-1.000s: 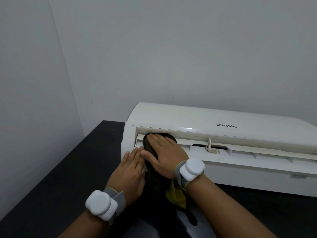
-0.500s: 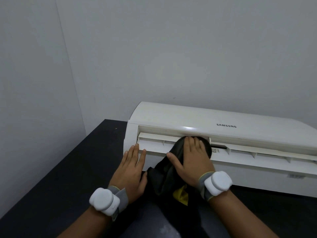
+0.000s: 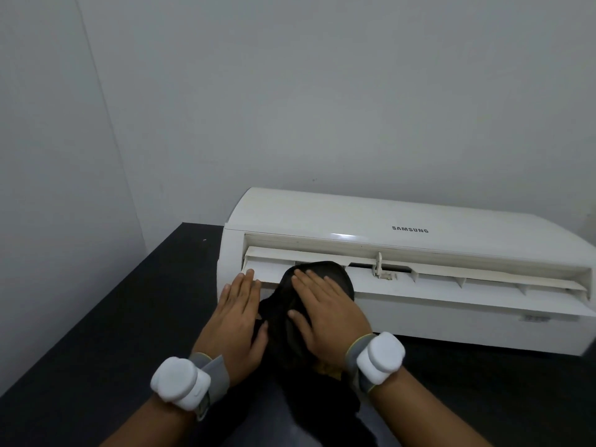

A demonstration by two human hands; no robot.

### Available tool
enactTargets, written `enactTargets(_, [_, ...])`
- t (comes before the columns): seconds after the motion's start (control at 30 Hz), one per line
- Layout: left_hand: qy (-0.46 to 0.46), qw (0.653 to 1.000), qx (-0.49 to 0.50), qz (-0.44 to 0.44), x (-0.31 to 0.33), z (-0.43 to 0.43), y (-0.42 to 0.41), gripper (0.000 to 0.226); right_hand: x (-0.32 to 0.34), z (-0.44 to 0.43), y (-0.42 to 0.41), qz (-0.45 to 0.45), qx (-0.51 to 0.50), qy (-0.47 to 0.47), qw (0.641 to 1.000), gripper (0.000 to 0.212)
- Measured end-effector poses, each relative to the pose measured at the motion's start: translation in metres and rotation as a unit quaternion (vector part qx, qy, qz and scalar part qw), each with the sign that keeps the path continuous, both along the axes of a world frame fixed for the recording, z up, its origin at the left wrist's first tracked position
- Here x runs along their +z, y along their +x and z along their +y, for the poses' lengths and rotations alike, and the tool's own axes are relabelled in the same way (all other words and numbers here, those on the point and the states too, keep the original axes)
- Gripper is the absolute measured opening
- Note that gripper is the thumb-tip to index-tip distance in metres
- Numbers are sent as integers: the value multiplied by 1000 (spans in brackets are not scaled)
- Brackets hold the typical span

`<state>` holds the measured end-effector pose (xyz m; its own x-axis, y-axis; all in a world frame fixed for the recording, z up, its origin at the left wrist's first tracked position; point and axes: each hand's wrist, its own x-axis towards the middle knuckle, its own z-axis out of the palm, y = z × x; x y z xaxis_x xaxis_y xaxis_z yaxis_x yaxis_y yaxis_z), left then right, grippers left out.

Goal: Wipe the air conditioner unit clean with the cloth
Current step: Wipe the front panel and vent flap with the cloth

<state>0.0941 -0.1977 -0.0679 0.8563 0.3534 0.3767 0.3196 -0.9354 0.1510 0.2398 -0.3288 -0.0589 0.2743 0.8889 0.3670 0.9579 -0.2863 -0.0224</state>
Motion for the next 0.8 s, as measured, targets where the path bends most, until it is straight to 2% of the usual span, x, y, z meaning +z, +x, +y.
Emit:
enactTargets(0.07, [4, 1000, -13, -3, 0, -7, 4, 70, 0, -23, 15, -7, -8, -8, 1000, 58])
enactTargets(0.2, [3, 998, -58, -12, 1, -26, 18, 70, -3, -72, 36, -19, -37, -11, 999, 64])
enactTargets(0.47, [27, 993, -117, 14, 1, -72, 55, 69, -11, -164, 79, 53, -141, 74, 986, 55])
enactTargets(0.6, [46, 992, -115, 32, 2, -82, 67, 70, -16, -196, 102, 38, -236, 136, 961, 52])
enactTargets(0.8, [41, 992, -118, 24, -1, -82, 69, 72, -10, -237, 134, 111, -296, 266, 911, 35])
